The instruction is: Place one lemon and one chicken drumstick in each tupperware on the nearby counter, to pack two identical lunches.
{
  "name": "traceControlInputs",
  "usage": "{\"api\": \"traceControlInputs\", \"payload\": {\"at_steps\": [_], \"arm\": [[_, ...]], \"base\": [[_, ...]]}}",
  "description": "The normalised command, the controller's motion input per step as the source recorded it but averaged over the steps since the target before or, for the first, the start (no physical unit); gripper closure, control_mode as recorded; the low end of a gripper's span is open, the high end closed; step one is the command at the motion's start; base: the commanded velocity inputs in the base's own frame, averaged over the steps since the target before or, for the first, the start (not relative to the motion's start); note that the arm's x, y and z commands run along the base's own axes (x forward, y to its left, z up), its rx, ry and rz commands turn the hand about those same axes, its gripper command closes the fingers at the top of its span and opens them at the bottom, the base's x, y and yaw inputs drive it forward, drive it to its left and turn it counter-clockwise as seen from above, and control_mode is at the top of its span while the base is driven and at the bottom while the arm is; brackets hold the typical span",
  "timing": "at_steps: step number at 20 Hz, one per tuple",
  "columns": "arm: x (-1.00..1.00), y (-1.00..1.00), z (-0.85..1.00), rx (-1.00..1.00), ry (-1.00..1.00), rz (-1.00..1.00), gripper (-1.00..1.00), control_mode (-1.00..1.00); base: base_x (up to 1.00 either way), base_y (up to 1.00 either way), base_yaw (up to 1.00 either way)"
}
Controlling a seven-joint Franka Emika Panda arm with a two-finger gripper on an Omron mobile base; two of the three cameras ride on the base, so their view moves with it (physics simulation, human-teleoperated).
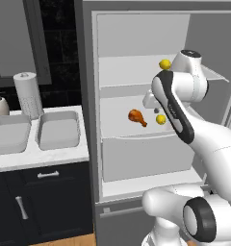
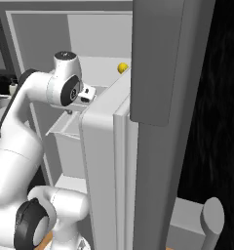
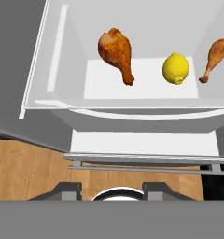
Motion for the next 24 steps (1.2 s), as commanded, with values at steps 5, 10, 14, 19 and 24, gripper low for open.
{"api": "traceControlInputs", "payload": {"at_steps": [5, 10, 14, 19, 24], "arm": [[-0.09, 0.0, -0.16, 0.0, -0.01, 0.0, -1.0, -1.0], [-0.08, 0.0, -0.59, -0.03, -0.23, 0.0, -1.0, -1.0], [0.03, 0.0, -0.42, 0.0, -0.25, 0.0, -1.0, -1.0], [0.23, 0.0, -0.31, 0.0, -0.07, 0.0, -1.0, -1.0], [0.06, -0.05, -0.12, -0.05, 0.02, -0.02, -1.0, -1.0]], "base": [[0.0, 0.0, 0.0], [0.0, 0.0, 0.0], [0.0, 0.0, 0.0], [0.0, 0.0, 0.0], [0.0, 0.0, 0.0]]}}
